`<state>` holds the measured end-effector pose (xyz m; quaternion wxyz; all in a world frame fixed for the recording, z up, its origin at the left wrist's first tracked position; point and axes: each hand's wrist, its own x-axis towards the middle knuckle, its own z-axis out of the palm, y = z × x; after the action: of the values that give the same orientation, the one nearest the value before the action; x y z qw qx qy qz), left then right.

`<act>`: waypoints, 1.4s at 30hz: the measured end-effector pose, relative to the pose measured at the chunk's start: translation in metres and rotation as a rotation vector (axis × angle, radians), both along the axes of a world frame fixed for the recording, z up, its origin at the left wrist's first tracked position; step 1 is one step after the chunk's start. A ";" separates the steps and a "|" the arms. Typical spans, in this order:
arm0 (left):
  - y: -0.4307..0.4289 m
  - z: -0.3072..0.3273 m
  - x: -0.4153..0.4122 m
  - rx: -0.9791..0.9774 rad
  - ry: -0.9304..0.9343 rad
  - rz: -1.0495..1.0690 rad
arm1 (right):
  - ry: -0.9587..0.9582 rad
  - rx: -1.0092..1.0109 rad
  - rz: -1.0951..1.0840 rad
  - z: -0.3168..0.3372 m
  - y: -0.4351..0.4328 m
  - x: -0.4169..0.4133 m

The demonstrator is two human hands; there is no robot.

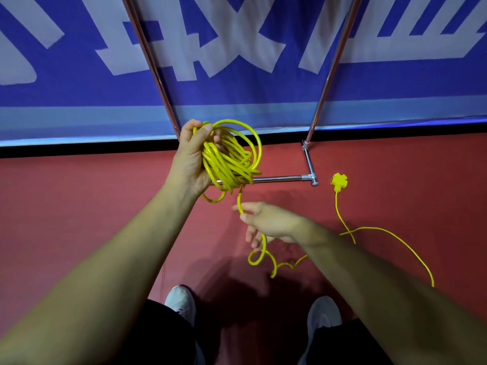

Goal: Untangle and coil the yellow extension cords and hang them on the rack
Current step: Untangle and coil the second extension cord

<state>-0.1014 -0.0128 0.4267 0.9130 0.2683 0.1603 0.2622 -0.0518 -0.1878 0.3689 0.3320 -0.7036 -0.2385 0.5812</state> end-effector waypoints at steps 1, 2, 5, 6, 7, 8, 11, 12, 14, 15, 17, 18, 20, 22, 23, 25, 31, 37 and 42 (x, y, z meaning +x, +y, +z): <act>-0.001 -0.001 0.000 0.015 0.008 0.005 | 0.017 0.002 0.029 0.002 0.001 -0.002; -0.001 -0.001 0.000 0.033 0.015 0.005 | 0.051 0.000 0.057 0.004 0.001 -0.003; -0.002 0.000 -0.001 0.150 0.058 0.009 | 0.071 -0.007 0.100 0.008 0.000 -0.005; -0.003 0.002 -0.002 0.222 0.077 0.005 | 0.000 -0.002 0.116 0.010 0.001 -0.005; -0.006 0.003 -0.002 0.308 0.105 0.000 | -0.079 0.009 0.139 0.013 0.002 -0.006; -0.009 0.005 -0.002 0.393 0.143 -0.007 | -0.138 0.027 0.153 0.017 0.003 -0.006; -0.015 0.004 -0.002 0.555 0.260 -0.027 | -0.175 0.064 0.150 0.030 0.004 -0.003; -0.015 0.003 -0.002 0.589 0.279 -0.035 | -0.177 0.073 0.159 0.035 0.003 -0.001; -0.015 0.000 -0.002 0.710 0.314 -0.057 | -0.142 0.085 0.175 0.044 0.000 0.003; -0.016 -0.001 -0.002 0.786 0.336 -0.072 | -0.112 0.088 0.174 0.048 -0.001 0.004; -0.019 -0.002 -0.004 0.906 0.361 -0.120 | -0.077 0.115 0.183 0.057 -0.004 0.010; -0.021 -0.002 -0.004 0.946 0.364 -0.162 | -0.059 0.134 0.186 0.063 -0.006 0.014; -0.022 -0.003 -0.005 1.033 0.382 -0.259 | 0.005 0.164 0.183 0.074 -0.010 0.024; -0.022 -0.005 -0.006 1.120 0.406 -0.345 | 0.066 0.160 0.160 0.084 -0.015 0.034; -0.023 -0.005 -0.006 1.149 0.414 -0.384 | 0.076 0.152 0.154 0.086 -0.018 0.038; -0.024 -0.007 -0.006 1.228 0.428 -0.440 | 0.087 0.177 0.159 0.089 -0.022 0.046; -0.020 -0.010 -0.009 1.234 0.503 -0.681 | 0.324 0.406 -0.010 0.099 -0.032 0.068; -0.035 -0.005 -0.014 0.718 0.371 -0.848 | 0.132 0.519 -0.222 0.083 -0.030 0.076; -0.041 -0.005 -0.012 0.709 0.276 -0.865 | -0.064 0.548 -0.227 0.079 -0.026 0.083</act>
<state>-0.1135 -0.0538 0.4219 0.7621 0.6308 0.0561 -0.1346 0.0309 -0.2140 0.4479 0.5649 -0.6279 -0.3165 0.4318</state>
